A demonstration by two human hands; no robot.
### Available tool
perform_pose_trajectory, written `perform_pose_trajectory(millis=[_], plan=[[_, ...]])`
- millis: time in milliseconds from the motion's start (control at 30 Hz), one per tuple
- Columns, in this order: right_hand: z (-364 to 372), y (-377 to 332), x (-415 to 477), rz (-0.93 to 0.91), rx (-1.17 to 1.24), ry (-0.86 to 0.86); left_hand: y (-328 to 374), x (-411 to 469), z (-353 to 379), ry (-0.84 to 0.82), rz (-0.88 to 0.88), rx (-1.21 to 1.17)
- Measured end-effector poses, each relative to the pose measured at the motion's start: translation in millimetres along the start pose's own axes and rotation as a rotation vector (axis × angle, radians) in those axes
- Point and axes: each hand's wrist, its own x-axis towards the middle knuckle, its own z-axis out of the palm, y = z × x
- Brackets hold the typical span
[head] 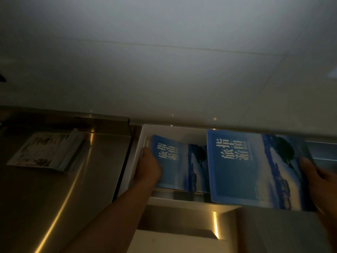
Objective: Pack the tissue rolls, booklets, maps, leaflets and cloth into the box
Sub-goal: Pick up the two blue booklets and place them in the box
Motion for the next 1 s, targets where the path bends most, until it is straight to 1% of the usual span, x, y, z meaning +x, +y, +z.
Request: perform_pose_trajectory(millis=[33,67,133,167,200,233,267,333,400,433,467,533,633,700,800,900,1000], plan=[[4.9,-4.6,-6.7,-0.012,0.012,-0.009,1.1,-1.5,1.9,0.005,0.046,0.077],[6.2,-11.9,-18.3,-0.027,0.002,-0.021,2.4,-3.6,4.1,-0.007,0.107,0.204],[11.7,-28.0,-43.0,-0.049,-0.036,0.024,4.9,-8.6,7.5,-0.023,0.256,0.526],[13.2,-34.2,-51.3,-0.048,-0.036,0.051,4.7,-10.2,9.4,-0.020,0.348,0.647],[13.6,-39.7,-58.9,-0.038,-0.033,0.074,3.2,-10.9,11.5,-0.043,0.438,0.735],[13.1,-42.3,-62.7,-0.045,-0.038,0.067,1.2,-10.5,13.5,-0.108,0.500,0.805],[13.8,-44.2,-66.1,-0.054,-0.037,0.072,-0.8,-10.4,14.7,-0.202,0.514,0.853],[18.8,-48.8,-72.6,-0.059,-0.021,0.063,-1.1,-8.5,15.0,-0.359,0.449,0.876],[26.8,-55.2,-76.4,-0.102,-0.036,0.069,8.4,-6.5,9.0,-0.422,0.384,0.815],[31.7,-60.4,-78.5,-0.132,-0.053,0.060,15.0,-6.0,4.4,-0.415,0.359,0.709],[37.9,-66.8,-80.9,-0.160,-0.057,0.038,21.2,-5.1,-1.7,-0.370,0.341,0.553],[53.1,-78.0,-82.6,-0.225,-0.044,-0.029,29.7,-5.9,-18.2,-0.211,0.335,0.247],[84.7,-91.9,-85.0,-0.274,0.015,-0.089,34.2,-7.9,-47.7,0.090,0.392,0.002],[107.0,-98.1,-91.5,-0.293,0.040,-0.100,34.4,-9.7,-64.6,0.218,0.474,-0.132],[134.6,-100.9,-99.7,-0.281,0.048,-0.146,27.9,-12.2,-80.4,0.312,0.547,-0.202],[154.1,-99.4,-102.4,-0.223,0.013,-0.224,18.0,-14.9,-86.7,0.347,0.533,-0.213],[170.6,-96.3,-100.2,-0.180,-0.074,-0.230,10.7,-18.0,-88.3,0.343,0.504,-0.222]])
